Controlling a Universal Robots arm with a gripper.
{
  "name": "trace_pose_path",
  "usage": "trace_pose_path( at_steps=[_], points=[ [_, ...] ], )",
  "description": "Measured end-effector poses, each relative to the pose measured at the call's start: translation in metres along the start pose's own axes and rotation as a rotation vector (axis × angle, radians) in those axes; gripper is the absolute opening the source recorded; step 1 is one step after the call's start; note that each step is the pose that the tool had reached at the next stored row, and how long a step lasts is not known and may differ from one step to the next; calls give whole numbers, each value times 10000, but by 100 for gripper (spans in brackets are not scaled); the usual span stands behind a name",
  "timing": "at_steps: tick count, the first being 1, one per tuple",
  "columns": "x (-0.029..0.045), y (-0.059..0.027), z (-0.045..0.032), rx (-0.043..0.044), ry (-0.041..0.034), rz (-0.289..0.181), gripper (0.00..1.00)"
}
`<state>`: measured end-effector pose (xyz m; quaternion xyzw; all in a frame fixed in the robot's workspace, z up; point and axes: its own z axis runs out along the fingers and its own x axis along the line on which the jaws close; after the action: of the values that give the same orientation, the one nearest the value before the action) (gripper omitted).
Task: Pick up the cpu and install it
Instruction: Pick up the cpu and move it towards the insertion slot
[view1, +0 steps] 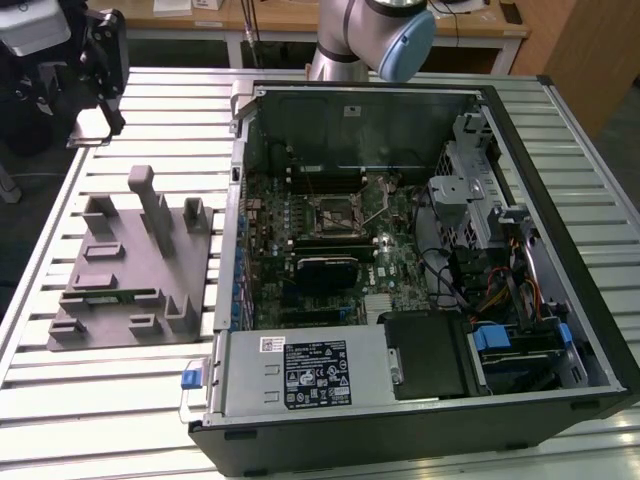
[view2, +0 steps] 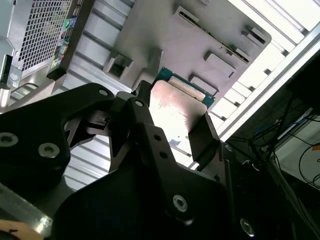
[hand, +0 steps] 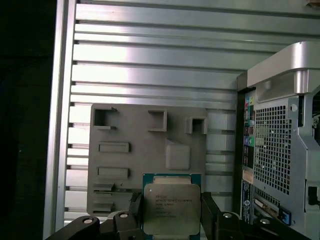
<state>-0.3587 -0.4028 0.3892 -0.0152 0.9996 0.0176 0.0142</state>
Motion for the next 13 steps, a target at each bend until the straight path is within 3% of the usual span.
trace_pose_path(
  at_steps=[5, 13],
  points=[
    [-55, -2, 1, 0, 1, -1, 55],
    [-282, -9, 7, 0, 1, -1, 55]
  ],
)
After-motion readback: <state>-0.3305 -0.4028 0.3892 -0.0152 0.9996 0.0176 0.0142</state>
